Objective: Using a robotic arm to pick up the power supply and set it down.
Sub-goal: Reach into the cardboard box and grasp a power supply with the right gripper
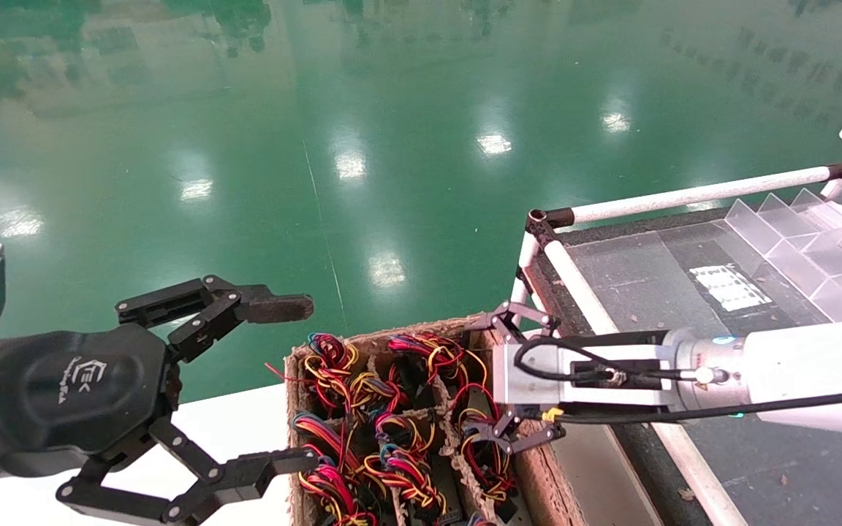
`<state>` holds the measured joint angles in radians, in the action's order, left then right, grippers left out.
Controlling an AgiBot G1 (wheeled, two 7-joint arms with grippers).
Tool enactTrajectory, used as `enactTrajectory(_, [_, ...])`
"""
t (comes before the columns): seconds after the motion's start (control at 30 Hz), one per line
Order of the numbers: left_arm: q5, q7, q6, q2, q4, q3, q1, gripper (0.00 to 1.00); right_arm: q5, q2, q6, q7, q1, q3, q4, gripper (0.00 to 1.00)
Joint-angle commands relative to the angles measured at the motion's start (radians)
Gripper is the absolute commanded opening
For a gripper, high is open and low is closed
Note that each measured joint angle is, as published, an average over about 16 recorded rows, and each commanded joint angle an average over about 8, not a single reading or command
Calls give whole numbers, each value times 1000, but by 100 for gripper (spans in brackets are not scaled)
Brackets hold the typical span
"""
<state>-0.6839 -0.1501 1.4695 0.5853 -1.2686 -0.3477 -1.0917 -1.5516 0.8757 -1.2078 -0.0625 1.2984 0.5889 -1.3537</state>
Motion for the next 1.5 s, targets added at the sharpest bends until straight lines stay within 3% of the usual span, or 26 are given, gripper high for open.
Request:
enactTrajectory(0.03, [0, 0, 0, 0, 0, 0, 0, 100, -20, 10, -11, 4, 10, 14, 0, 0])
enactTrajectory(0.57, [0, 0, 0, 0, 0, 0, 0, 100, 18, -38, -141, 27, 60, 26, -2, 0])
enactTrajectory(1.17, [0, 0, 0, 0, 0, -1, 0, 100, -119, 44, -123, 27, 61, 99, -1, 0])
enactTrajectory(1.5, [0, 0, 0, 0, 0, -1, 0, 100, -122, 42, -109, 42, 57, 96, -4, 0])
